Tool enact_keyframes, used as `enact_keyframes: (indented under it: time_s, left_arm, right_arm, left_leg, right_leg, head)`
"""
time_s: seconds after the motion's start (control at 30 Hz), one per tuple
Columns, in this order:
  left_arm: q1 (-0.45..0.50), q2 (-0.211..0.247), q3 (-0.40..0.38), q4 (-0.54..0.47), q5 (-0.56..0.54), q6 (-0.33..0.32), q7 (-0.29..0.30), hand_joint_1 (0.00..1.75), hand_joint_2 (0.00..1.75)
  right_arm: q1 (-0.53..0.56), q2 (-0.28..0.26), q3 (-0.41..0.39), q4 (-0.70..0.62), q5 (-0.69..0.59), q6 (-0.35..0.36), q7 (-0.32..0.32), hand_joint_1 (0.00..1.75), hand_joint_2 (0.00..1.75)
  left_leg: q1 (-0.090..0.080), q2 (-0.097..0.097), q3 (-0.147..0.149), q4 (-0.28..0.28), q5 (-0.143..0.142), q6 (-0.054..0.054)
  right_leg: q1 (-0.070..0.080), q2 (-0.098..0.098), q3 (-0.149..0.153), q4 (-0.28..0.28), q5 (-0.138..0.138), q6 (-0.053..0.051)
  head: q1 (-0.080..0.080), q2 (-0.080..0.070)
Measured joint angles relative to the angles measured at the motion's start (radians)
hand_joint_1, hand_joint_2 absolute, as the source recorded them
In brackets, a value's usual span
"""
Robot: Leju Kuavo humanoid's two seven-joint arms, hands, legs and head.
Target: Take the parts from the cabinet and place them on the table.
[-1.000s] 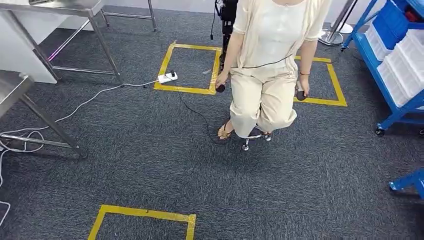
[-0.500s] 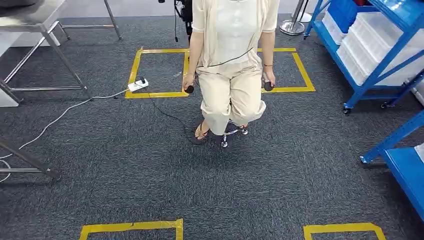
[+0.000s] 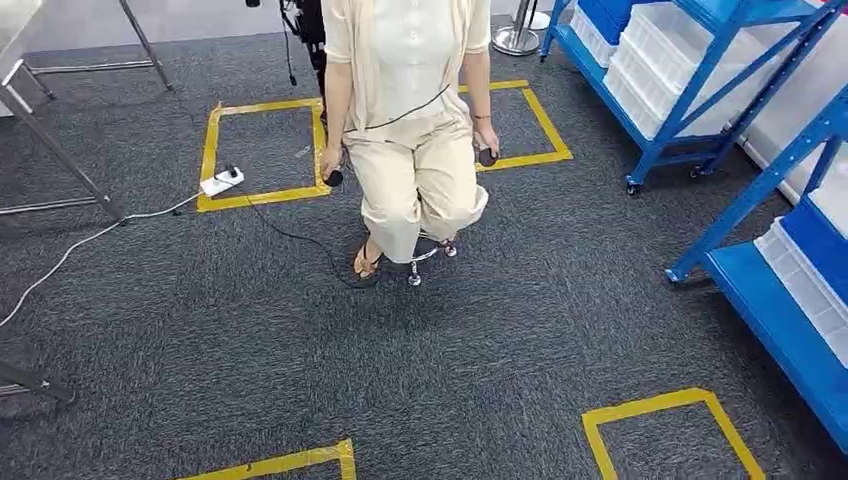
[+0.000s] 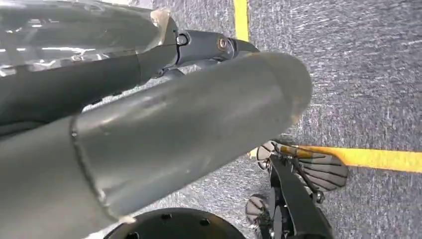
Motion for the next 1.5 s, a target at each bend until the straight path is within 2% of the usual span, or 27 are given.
enact_keyframes:
  time_s: [0.03, 0.17, 0.2, 0.27, 0.33, 0.37, 0.4, 0.47, 0.5, 0.53, 0.57, 0.67, 0.7, 0.77, 0.83, 0.9, 0.93, 1.0, 1.03, 1.07, 1.2, 1.23, 1.3, 1.37, 1.4, 1.43, 1.5]
  left_arm:
    - [0.0, 0.0, 0.0, 0.0, 0.0, 0.001, 0.001, 0.0, 0.0]
    - [-0.004, -0.001, 0.0, 0.0, 0.003, 0.006, 0.001, 0.0, 0.0]
    - [-0.005, -0.001, 0.0, 0.0, 0.004, 0.009, 0.001, 0.0, 0.0]
    - [-0.004, -0.001, 0.001, 0.0, 0.011, 0.011, 0.001, 0.0, 0.0]
    - [0.0, -0.002, 0.001, 0.0, 0.013, 0.013, 0.001, 0.0, 0.0]
    - [0.002, -0.002, 0.002, 0.0, 0.014, 0.013, 0.001, 0.0, 0.0]
    - [0.003, -0.002, 0.002, 0.0, 0.015, 0.014, 0.001, 0.0, 0.0]
    - [0.003, -0.002, 0.002, 0.0, 0.018, 0.018, 0.001, 0.0, 0.0]
    - [0.003, -0.002, 0.003, 0.0, 0.018, 0.019, 0.001, 0.0, 0.0]
    - [0.004, -0.002, 0.005, 0.0, 0.018, 0.019, 0.001, 0.0, 0.0]
    - [0.004, -0.002, 0.007, 0.0, 0.018, 0.019, 0.001, 0.0, 0.0]
    - [0.002, -0.002, 0.01, 0.0, 0.019, 0.021, 0.0, 0.0, 0.0]
    - [0.002, -0.004, 0.01, 0.0, 0.021, 0.021, 0.0, 0.0, 0.0]
    - [0.002, -0.004, 0.016, 0.0, 0.021, 0.022, -0.001, 0.0, 0.0]
    - [0.005, -0.004, 0.019, 0.0, 0.022, 0.022, -0.002, 0.0, 0.0]
    - [0.005, -0.004, 0.019, 0.0, 0.023, 0.022, -0.002, 0.0, 0.0]
    - [0.004, -0.004, 0.019, 0.0, 0.023, 0.022, -0.002, 0.0, 0.0]
    - [0.004, -0.004, 0.019, 0.0, 0.023, 0.022, -0.002, 0.0, 0.0]
    - [0.004, -0.004, 0.019, 0.0, 0.023, 0.022, -0.002, 0.0, 0.0]
    - [0.004, -0.004, 0.02, 0.0, 0.023, 0.022, -0.002, 0.0, 0.0]
    - [-0.001, -0.005, 0.022, 0.0, 0.023, 0.023, -0.003, 0.0, 0.0]
    - [-0.002, -0.006, 0.023, 0.0, 0.023, 0.022, -0.003, 0.0, 0.0]
    - [-0.001, -0.007, 0.025, 0.0, 0.024, 0.022, -0.006, 0.0, 0.0]
    - [0.003, -0.008, 0.026, 0.0, 0.024, 0.022, -0.007, 0.0, 0.0]
    - [0.005, -0.008, 0.026, 0.0, 0.024, 0.022, -0.007, 0.0, 0.0]
    - [0.008, -0.008, 0.026, 0.0, 0.024, 0.022, -0.008, 0.0, 0.0]
    - [0.008, -0.007, 0.027, 0.0, 0.024, 0.022, -0.009, 0.0, 0.0]
  right_arm:
    - [-0.004, 0.0, 0.0, 0.0, 0.002, 0.001, -0.002, 0.0, 0.0]
    - [-0.003, -0.002, 0.0, 0.0, 0.008, 0.005, -0.002, 0.0, 0.0]
    - [-0.003, -0.002, 0.0, 0.0, 0.01, 0.006, -0.002, 0.0, 0.0]
    - [-0.004, -0.002, 0.0, 0.0, 0.011, 0.007, -0.002, 0.0, 0.0]
    - [-0.004, -0.001, 0.0, 0.0, 0.014, 0.008, -0.002, 0.0, 0.0]
    - [-0.004, -0.001, 0.0, 0.0, 0.015, 0.008, -0.002, 0.0, 0.0]
    - [-0.002, -0.002, 0.0, 0.0, 0.016, 0.008, -0.002, 0.0, 0.0]
    - [-0.001, -0.002, 0.0, 0.0, 0.019, 0.008, -0.002, 0.0, 0.0]
    - [-0.001, -0.002, 0.0, 0.0, 0.02, 0.008, -0.002, 0.0, 0.0]
    - [-0.002, -0.001, 0.0, 0.0, 0.021, 0.009, -0.002, 0.0, 0.0]
    - [-0.006, -0.001, 0.0, 0.0, 0.021, 0.009, -0.002, 0.0, 0.0]
    - [-0.003, -0.002, 0.0, 0.0, 0.022, 0.009, -0.002, 0.0, 0.0]
    - [-0.001, -0.002, 0.0, 0.0, 0.023, 0.009, -0.002, 0.0, 0.0]
    - [-0.002, -0.002, 0.0, 0.0, 0.023, 0.009, -0.002, 0.0, 0.0]
    - [-0.005, -0.002, 0.0, 0.0, 0.026, 0.009, -0.005, 0.0, 0.0]
    - [-0.004, -0.002, 0.0, 0.0, 0.026, 0.01, -0.005, 0.0, 0.0]
    - [-0.002, -0.002, 0.0, 0.0, 0.026, 0.01, -0.005, 0.0, 0.0]
    - [0.001, -0.003, 0.0, 0.0, 0.026, 0.01, -0.005, 0.0, 0.0]
    - [-0.001, -0.005, 0.0, 0.0, 0.026, 0.01, -0.005, 0.0, 0.0]
    - [-0.002, -0.004, 0.0, 0.0, 0.026, 0.01, -0.005, 0.0, 0.0]
    - [-0.004, -0.005, 0.0, 0.0, 0.027, 0.01, -0.008, 0.0, 0.0]
    - [-0.005, -0.006, 0.0, 0.0, 0.027, 0.01, -0.008, 0.0, 0.0]
    - [-0.007, -0.008, 0.0, 0.0, 0.027, 0.01, -0.009, 0.0, 0.0]
    - [-0.006, -0.007, 0.0, 0.0, 0.028, 0.01, -0.01, 0.0, 0.0]
    - [-0.006, -0.007, 0.0, 0.0, 0.028, 0.01, -0.01, 0.0, 0.0]
    - [-0.005, -0.007, 0.0, 0.0, 0.028, 0.01, -0.01, 0.0, 0.0]
    - [-0.004, -0.008, 0.0, 0.0, 0.028, 0.01, -0.011, 0.0, 0.0]
  left_leg:
    - [-0.005, 0.008, 0.003, 0.001, -0.003, -0.006]
    - [-0.003, 0.042, 0.018, -0.003, -0.01, -0.033]
    - [0.005, 0.025, 0.016, 0.005, -0.017, -0.043]
    - [0.006, -0.046, -0.019, 0.093, -0.084, -0.046]
    - [0.006, -0.068, -0.096, 0.257, -0.16, -0.049]
    - [0.007, -0.069, -0.123, 0.306, -0.168, -0.051]
    - [0.008, -0.07, -0.126, 0.304, -0.151, -0.051]
    - [0.011, -0.074, -0.08, 0.193, -0.07, -0.049]
    - [0.014, -0.091, -0.039, 0.105, -0.024, -0.047]
    - [0.019, -0.141, -0.012, 0.039, 0.001, -0.044]
    - [0.018, -0.161, -0.004, 0.01, -0.006, -0.042]
    - [0.002, -0.126, -0.007, 0.013, -0.005, -0.025]
    - [0.011, -0.113, -0.001, -0.004, 0.007, -0.012]
    - [0.009, -0.09, 0.005, -0.017, 0.016, 0.002]
    - [0.006, -0.062, 0.002, -0.017, 0.015, 0.003]
    - [0.005, -0.035, -0.001, -0.016, 0.015, 0.002]
    - [0.005, -0.025, 0.0, -0.016, 0.014, 0.0]
    - [0.007, -0.008, 0.003, -0.015, 0.01, -0.006]
    - [0.006, 0.0, 0.008, -0.014, 0.007, -0.012]
    - [0.0, 0.008, 0.015, -0.014, 0.003, -0.02]
    - [0.005, 0.047, 0.035, -0.016, -0.013, -0.048]
    - [0.014, 0.031, 0.033, -0.005, -0.023, -0.057]
    - [0.014, -0.042, -0.017, 0.11, -0.1, -0.056]
    - [0.014, -0.066, -0.096, 0.27, -0.171, -0.055]
    - [0.015, -0.068, -0.113, 0.301, -0.178, -0.054]
    - [0.015, -0.07, -0.123, 0.306, -0.157, -0.052]
    - [0.015, -0.075, -0.073, 0.183, -0.067, -0.046]
  right_leg:
    - [0.003, -0.046, 0.027, -0.06, 0.011, -0.007]
    - [0.02, -0.011, 0.022, -0.064, 0.024, -0.036]
    - [-0.006, 0.0, 0.04, -0.073, 0.033, -0.05]
    - [0.0, 0.012, 0.037, -0.074, 0.037, -0.066]
    - [0.007, 0.034, 0.035, -0.073, 0.038, -0.071]
    - [0.009, 0.047, 0.035, -0.073, 0.038, -0.071]
    - [0.009, 0.06, 0.036, -0.073, 0.038, -0.071]
    - [0.009, 0.084, 0.041, -0.071, 0.038, -0.07]
    - [0.009, 0.096, 0.043, -0.07, 0.038, -0.07]
    - [0.008, 0.105, 0.038, -0.067, 0.037, -0.069]
    - [0.022, 0.113, 0.031, -0.055, 0.032, -0.061]
    - [0.008, 0.141, 0.012, -0.067, 0.04, -0.038]
    - [0.016, 0.14, 0.012, -0.061, 0.04, -0.031]
    - [0.012, 0.061, -0.022, 0.011, -0.005, -0.038]
    - [0.006, 0.047, -0.101, 0.164, -0.077, -0.046]
    - [0.001, 0.043, -0.145, 0.255, -0.096, -0.033]
    - [-0.003, 0.041, -0.127, 0.221, -0.078, -0.022]
    - [-0.01, 0.021, -0.036, 0.053, -0.015, 0.001]
    - [-0.015, -0.016, 0.017, -0.041, 0.012, 0.007]
    - [-0.013, -0.065, 0.021, -0.054, 0.021, -0.004]
    - [-0.001, -0.023, 0.023, -0.065, 0.031, -0.031]
    - [-0.019, -0.014, 0.034, -0.068, 0.035, -0.041]
    - [-0.008, 0.006, 0.03, -0.066, 0.038, -0.055]
    - [0.002, 0.029, 0.028, -0.066, 0.038, -0.066]
    - [0.004, 0.036, 0.028, -0.066, 0.039, -0.068]
    - [0.007, 0.056, 0.029, -0.065, 0.039, -0.068]
    - [0.007, 0.082, 0.032, -0.064, 0.039, -0.068]
  head:
    - [0.002, 0.0]
    - [0.0, 0.0]
    - [-0.001, 0.0]
    - [-0.008, 0.0]
    - [-0.008, 0.0]
    - [-0.007, 0.0]
    - [-0.007, 0.0]
    - [-0.007, 0.0]
    - [-0.008, 0.0]
    - [-0.008, 0.0]
    - [-0.008, 0.0]
    - [-0.008, 0.0]
    - [-0.007, 0.0]
    - [0.0, 0.0]
    - [0.0, 0.0]
    - [-0.001, 0.0]
    - [-0.001, 0.0]
    - [0.0, 0.0]
    - [0.0, 0.0]
    - [0.001, 0.0]
    - [-0.006, 0.0]
    - [-0.01, 0.0]
    - [-0.013, 0.0]
    - [-0.012, 0.0]
    - [-0.013, 0.0]
    - [-0.012, 0.0]
    - [-0.013, 0.0]
